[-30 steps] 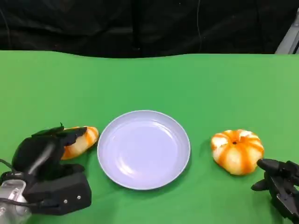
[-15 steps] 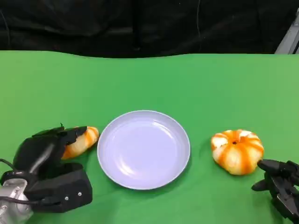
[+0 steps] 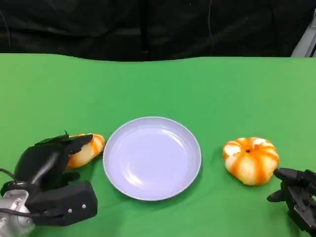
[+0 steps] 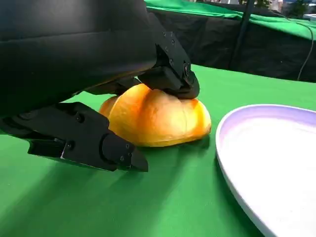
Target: Grasp the bread from the table and place it into the plate.
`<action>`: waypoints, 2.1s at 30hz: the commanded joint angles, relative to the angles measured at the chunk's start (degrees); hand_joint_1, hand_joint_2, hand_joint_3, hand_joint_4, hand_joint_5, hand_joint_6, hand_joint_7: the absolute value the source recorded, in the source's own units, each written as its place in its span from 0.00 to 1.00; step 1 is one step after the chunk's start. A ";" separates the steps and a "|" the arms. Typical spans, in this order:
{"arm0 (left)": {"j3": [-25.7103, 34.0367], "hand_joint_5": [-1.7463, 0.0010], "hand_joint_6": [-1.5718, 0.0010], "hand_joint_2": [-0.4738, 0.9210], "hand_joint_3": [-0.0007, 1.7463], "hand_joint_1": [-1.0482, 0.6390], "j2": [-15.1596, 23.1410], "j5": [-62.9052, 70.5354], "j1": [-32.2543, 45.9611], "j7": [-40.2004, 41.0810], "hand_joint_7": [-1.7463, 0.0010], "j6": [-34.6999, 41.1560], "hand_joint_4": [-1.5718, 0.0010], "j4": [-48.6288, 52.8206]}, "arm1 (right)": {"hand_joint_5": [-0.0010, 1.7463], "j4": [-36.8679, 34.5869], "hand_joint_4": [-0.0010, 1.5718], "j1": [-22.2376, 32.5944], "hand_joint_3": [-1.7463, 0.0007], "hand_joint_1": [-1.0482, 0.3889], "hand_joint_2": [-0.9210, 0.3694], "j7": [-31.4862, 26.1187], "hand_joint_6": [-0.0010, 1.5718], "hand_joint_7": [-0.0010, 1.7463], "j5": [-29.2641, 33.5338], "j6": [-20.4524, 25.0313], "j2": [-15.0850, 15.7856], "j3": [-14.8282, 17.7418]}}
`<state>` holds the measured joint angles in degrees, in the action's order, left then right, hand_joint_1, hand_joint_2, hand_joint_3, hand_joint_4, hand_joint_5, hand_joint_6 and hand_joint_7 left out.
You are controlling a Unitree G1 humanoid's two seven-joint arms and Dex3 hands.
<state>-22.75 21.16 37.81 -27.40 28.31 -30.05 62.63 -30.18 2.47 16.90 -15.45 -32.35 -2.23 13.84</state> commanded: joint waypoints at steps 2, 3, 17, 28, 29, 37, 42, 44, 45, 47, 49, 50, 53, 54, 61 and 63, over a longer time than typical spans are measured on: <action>-0.74 1.00 0.64 0.98 0.00 0.62 0.71 0.51 0.62 0.64 1.00 1.99 0.65 0.88 | 0.74 0.14 0.44 0.14 0.75 0.70 0.00 -0.09 0.62 0.29 -0.70 -0.34 0.68 0.55; -0.78 0.98 0.53 0.99 0.01 0.60 0.51 0.76 0.60 2.11 0.98 2.37 0.55 0.95 | 0.74 0.05 0.44 0.09 0.76 0.70 0.00 -0.15 0.62 0.29 -0.67 -0.34 0.69 0.57; -2.30 0.31 0.20 1.00 0.02 0.59 -0.46 1.17 -0.09 10.15 0.98 3.27 0.51 2.82 | 0.74 -0.31 0.44 -0.24 0.76 0.70 0.00 0.10 0.61 0.30 -0.85 -0.34 0.59 0.76; -2.05 0.38 0.21 1.00 0.01 0.63 -1.25 0.62 -0.56 14.07 0.99 1.40 0.51 5.01 | 0.74 0.08 0.43 -0.22 0.76 0.71 0.00 -0.04 0.61 0.32 -0.79 -0.06 0.60 0.74; -2.08 0.38 0.21 1.00 0.01 0.63 -1.24 0.79 -0.62 15.13 0.99 1.38 0.51 5.12 | 0.74 -0.10 0.43 -0.31 0.76 0.71 0.00 0.05 0.61 0.32 -0.92 -0.05 0.59 0.79; -2.07 0.26 0.22 1.00 0.02 0.62 -1.15 1.04 -0.95 18.90 1.00 1.47 0.58 5.62 | 0.74 -0.65 0.44 -0.69 0.77 0.71 0.00 -0.09 0.61 0.32 -0.77 -0.31 0.59 0.80; -2.18 0.23 0.22 1.00 0.02 0.62 -1.18 1.04 -1.03 19.12 1.00 1.43 0.60 5.81 | 0.74 -0.70 0.44 -0.72 0.77 0.71 0.00 -0.07 0.60 0.33 -0.77 -0.35 0.59 0.82; -2.17 0.23 0.22 1.00 0.02 0.62 -1.10 1.09 -1.06 19.34 1.00 1.62 0.60 5.77 | 0.74 -0.82 0.44 -0.79 0.77 0.71 0.00 -0.10 0.60 0.33 -0.66 -0.42 0.61 0.80; -2.15 0.27 0.22 1.00 0.01 0.62 -1.04 1.12 -1.08 19.50 1.00 1.77 0.58 5.74 | 0.74 -0.90 0.44 -0.83 0.77 0.71 0.00 -0.12 0.60 0.33 -0.58 -0.48 0.63 0.78; -2.42 0.34 0.22 0.98 0.01 0.62 -0.17 2.18 -0.78 23.17 0.99 0.34 0.53 4.43 | 0.74 -1.01 0.44 -0.98 0.76 0.71 0.00 0.21 0.60 0.33 -0.87 -0.31 0.64 0.78; -2.44 0.39 0.21 0.97 0.00 0.62 0.31 2.78 -0.50 25.37 0.99 -0.82 0.49 3.34 | 0.75 -1.20 0.44 -1.11 0.76 0.72 0.00 0.40 0.60 0.33 -1.02 -0.26 0.73 0.83; -2.25 0.40 0.21 0.98 0.01 0.62 0.49 2.84 -0.24 25.74 0.99 -1.16 0.49 2.59 | 0.75 -1.34 0.44 -1.16 0.76 0.72 0.00 0.54 0.60 0.34 -1.13 -0.22 0.79 0.89; -2.03 0.38 0.20 0.99 0.01 0.62 0.77 2.91 0.19 26.15 0.99 -1.52 0.50 1.54 | 0.75 -1.56 0.43 -1.25 0.75 0.72 0.00 0.83 0.59 0.34 -1.30 -0.20 0.84 1.01; -2.03 0.37 0.20 0.99 0.00 0.62 0.79 2.92 0.23 26.17 0.99 -1.51 0.50 1.46 | 0.75 -1.60 0.43 -1.27 0.75 0.72 0.00 0.86 0.59 0.34 -1.30 -0.23 0.84 1.03; -1.51 0.38 0.20 0.98 0.00 0.62 2.17 3.17 1.69 26.48 0.99 -2.32 0.50 -2.34 | 0.77 -1.54 0.43 -1.49 0.75 0.72 0.00 0.11 0.59 0.36 -0.71 -0.06 0.69 0.94; -1.47 0.42 0.20 0.97 0.00 0.62 2.35 3.30 1.91 26.66 0.99 -2.60 0.47 -2.95 | 0.77 -1.69 0.43 -1.59 0.75 0.73 0.00 -0.03 0.59 0.36 -0.60 -0.11 0.73 0.98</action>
<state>-24.65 22.02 40.71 -26.32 53.52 -32.00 60.79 -31.64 1.40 17.33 -15.70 -32.31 -2.22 14.46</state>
